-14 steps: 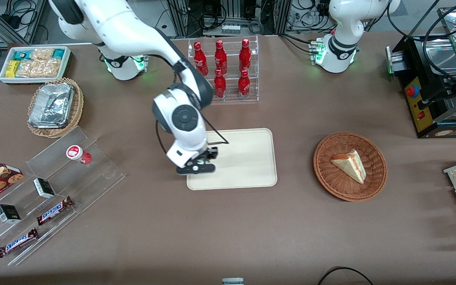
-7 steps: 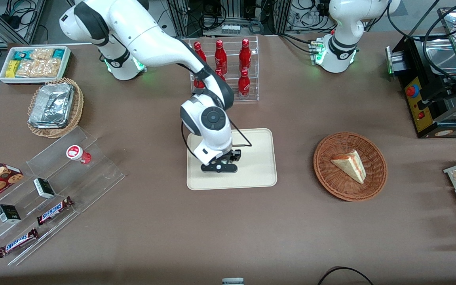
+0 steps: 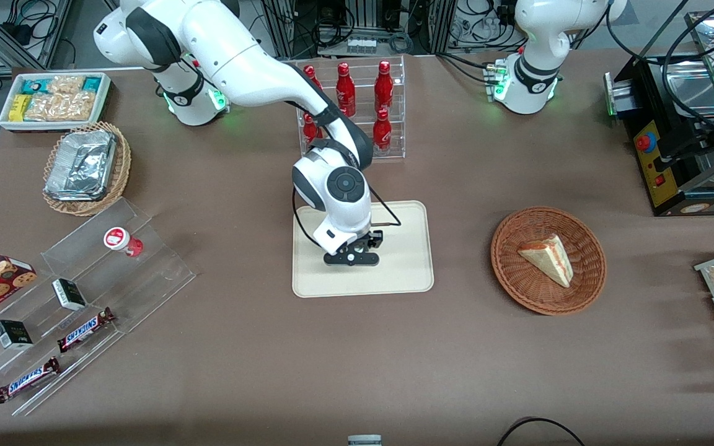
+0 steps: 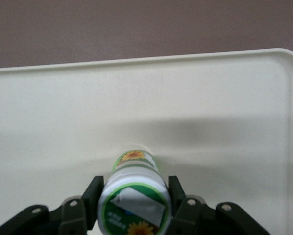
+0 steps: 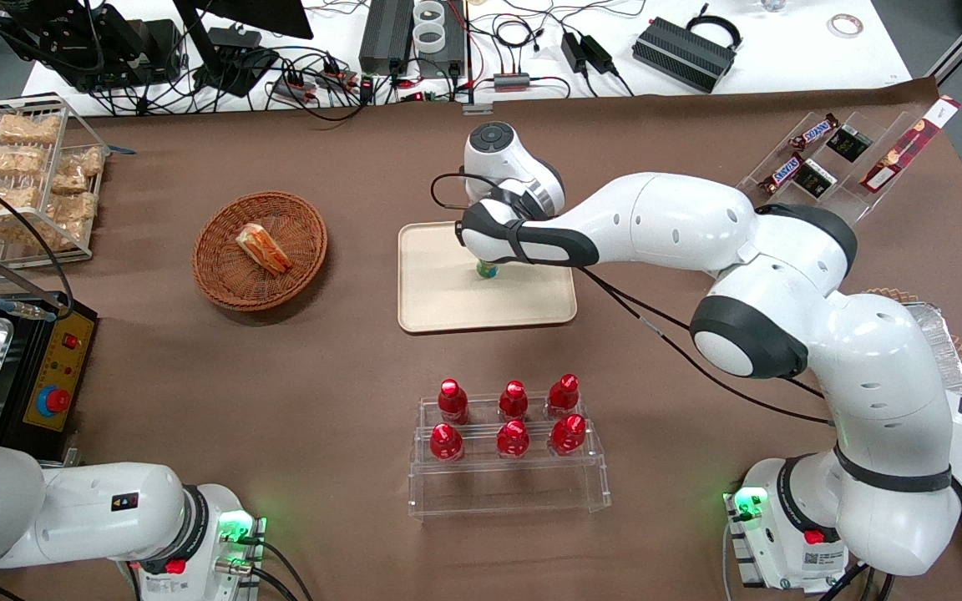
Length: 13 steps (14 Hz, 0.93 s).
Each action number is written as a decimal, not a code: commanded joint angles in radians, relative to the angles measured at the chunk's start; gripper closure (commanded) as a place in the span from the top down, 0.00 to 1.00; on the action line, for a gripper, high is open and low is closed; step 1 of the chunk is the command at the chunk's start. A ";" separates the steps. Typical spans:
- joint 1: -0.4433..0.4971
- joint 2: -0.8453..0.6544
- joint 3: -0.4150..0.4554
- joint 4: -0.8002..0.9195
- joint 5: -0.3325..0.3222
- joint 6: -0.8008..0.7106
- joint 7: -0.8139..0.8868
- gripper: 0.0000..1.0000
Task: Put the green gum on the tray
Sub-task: 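Lower the green gum bottle onto the tray and open the right gripper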
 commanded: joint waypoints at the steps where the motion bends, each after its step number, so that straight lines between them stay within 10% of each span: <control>1: 0.009 0.039 -0.014 0.046 -0.015 -0.004 0.007 0.99; 13: 0.023 0.004 -0.012 0.041 -0.084 -0.010 -0.005 1.00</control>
